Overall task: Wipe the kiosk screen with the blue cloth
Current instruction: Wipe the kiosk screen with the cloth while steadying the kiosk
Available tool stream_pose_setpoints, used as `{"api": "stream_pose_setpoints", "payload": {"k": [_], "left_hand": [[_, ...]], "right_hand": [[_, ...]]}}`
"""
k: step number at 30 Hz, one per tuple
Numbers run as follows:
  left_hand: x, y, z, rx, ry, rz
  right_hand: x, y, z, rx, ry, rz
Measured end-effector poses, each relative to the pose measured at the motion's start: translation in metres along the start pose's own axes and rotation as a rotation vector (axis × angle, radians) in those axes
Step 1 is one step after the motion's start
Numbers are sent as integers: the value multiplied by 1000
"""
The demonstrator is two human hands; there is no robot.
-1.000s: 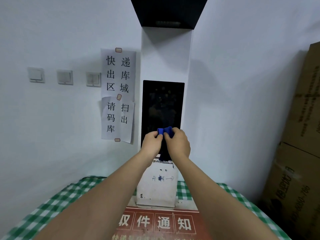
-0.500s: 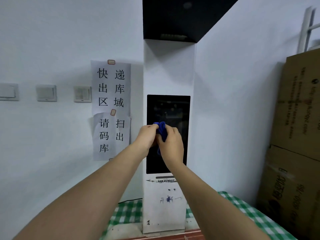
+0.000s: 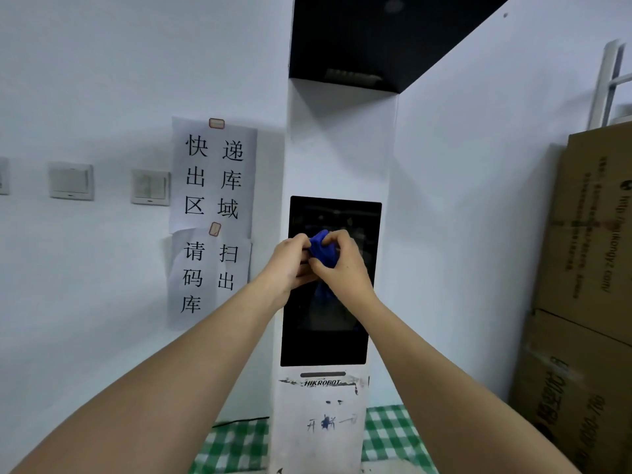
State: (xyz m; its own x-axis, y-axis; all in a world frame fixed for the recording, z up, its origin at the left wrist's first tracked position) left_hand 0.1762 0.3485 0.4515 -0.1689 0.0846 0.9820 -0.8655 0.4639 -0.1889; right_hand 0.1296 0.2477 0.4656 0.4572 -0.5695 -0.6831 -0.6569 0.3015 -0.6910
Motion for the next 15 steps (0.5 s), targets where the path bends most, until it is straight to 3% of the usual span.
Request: {"api": "stream_pose_setpoints", "payload": {"k": [3, 10, 15], "left_hand": [[4, -9, 1, 6, 9, 0], [21, -28, -6, 24, -92, 103], [25, -40, -45, 285, -410, 231]], "right_hand": [[0, -13, 1, -46, 24, -13], [-11, -41, -7, 88, 180, -183], [-33, -66, -16, 248, 404, -418]]}}
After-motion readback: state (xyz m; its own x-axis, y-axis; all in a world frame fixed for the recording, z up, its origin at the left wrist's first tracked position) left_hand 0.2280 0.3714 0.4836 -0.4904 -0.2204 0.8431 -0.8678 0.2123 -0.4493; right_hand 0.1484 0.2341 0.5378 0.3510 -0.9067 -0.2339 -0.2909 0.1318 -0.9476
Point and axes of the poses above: each hand's wrist, its own y-axis away from the middle knuckle, its own z-axis out of the palm, x = y × z, the point moved 8 cm from there along -y, towards the middle knuckle, and after that the axes turned 11 degrees about -y, right-handed, at the moved point
